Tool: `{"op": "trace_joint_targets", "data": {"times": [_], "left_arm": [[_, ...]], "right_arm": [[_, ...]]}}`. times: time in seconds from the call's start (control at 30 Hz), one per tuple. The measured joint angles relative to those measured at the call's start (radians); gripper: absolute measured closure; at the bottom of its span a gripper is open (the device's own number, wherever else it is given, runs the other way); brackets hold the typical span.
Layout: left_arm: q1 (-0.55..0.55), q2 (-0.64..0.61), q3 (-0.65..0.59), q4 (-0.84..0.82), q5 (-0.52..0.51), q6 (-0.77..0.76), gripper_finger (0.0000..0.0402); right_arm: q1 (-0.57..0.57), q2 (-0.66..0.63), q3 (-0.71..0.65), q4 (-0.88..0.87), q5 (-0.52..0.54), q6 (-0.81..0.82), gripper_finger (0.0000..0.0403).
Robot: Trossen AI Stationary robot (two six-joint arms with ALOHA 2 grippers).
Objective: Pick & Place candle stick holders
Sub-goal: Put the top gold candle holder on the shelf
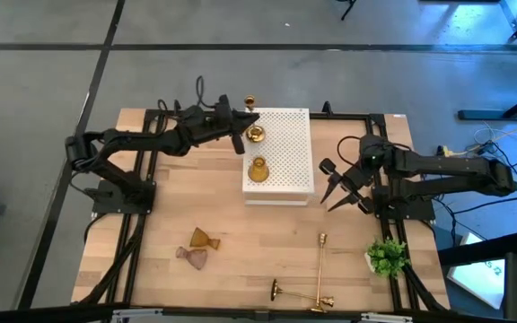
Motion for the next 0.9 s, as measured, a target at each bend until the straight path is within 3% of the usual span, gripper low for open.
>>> {"op": "trace_joint_targets", "data": {"times": [0.2, 0.4, 0.9], "left_arm": [[0.040, 0.012, -0.021, 0.021, 0.071, -0.039, 0.0391], [0.020, 0.012, -0.014, 0.018, 0.117, -0.050, 0.0391], [-0.024, 0.015, -0.014, -0.040, 0.088, -0.013, 0.0391]], "right_arm": [[-0.043, -0.019, -0.001, 0.004, -0.021, -0.029, 0.0270], [-0.126, -0.008, -0.077, 0.231, -0.139, 0.061, 0.0270], [-0.157, -0.008, -0.089, 0.248, -0.147, 0.109, 0.0270]]}}
